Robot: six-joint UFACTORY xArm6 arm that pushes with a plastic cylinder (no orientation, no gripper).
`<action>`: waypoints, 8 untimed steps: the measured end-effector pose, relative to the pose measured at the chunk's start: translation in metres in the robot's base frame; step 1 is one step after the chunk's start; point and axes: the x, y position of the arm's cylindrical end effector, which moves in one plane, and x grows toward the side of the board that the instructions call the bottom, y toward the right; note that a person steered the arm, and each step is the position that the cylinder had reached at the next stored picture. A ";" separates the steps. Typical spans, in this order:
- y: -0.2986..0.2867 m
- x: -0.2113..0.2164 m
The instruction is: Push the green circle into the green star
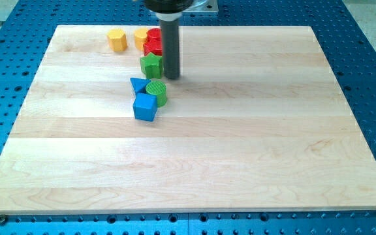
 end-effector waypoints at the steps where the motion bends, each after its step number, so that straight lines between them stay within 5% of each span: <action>1: 0.049 0.041; 2: 0.020 0.077; 4: -0.077 0.073; 8: -0.066 0.059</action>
